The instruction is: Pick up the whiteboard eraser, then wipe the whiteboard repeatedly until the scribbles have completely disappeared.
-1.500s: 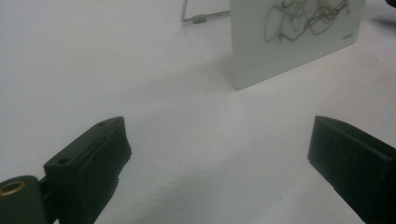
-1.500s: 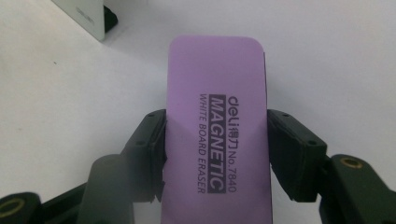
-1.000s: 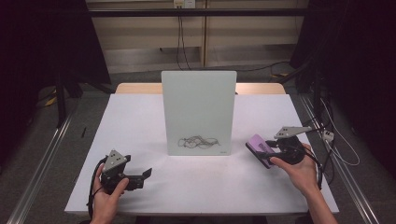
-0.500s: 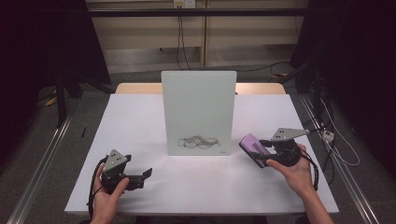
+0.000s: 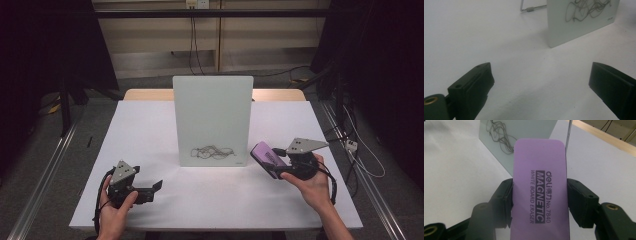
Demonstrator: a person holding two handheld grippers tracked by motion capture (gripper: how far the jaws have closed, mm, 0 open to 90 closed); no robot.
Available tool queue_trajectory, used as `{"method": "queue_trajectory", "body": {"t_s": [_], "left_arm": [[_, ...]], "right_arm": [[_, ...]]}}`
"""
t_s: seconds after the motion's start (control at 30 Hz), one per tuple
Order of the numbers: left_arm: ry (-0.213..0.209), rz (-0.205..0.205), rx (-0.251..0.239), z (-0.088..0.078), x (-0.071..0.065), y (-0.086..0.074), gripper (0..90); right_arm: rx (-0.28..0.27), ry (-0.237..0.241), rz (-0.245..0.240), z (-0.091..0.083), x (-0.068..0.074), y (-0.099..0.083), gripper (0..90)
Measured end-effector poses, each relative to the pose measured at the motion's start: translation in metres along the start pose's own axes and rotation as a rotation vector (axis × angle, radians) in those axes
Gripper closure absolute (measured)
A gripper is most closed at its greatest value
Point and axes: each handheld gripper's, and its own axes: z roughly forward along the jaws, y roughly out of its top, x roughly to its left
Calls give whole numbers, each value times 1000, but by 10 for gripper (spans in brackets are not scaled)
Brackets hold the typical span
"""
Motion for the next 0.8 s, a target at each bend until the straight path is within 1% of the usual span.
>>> {"method": "queue_trajectory", "body": {"t_s": [0.13,0.3,0.43,0.5,0.6,0.67,0.7,0.8], "left_arm": [[1,-2,-4,0,-1,0,52],[-4,1,2,2,0,0,52],[-11,-8,-10,2,2,0,53],[-13,-13,-6,2,3,0,52],[-11,-15,-4,2,3,0,53],[-11,-12,-8,2,2,1,53],[-12,-8,-8,2,2,1,53],[-12,-5,-6,2,1,1,52]], "right_arm": [[-15,2,-4,0,4,2,415],[-14,14,-16,4,8,5,415],[-5,13,-18,9,11,6,414],[-3,8,-23,12,12,8,415],[-8,19,-26,16,15,10,415],[-10,25,-42,19,18,13,414],[-13,21,-57,20,19,14,414],[-16,19,-81,23,24,19,414]]}}
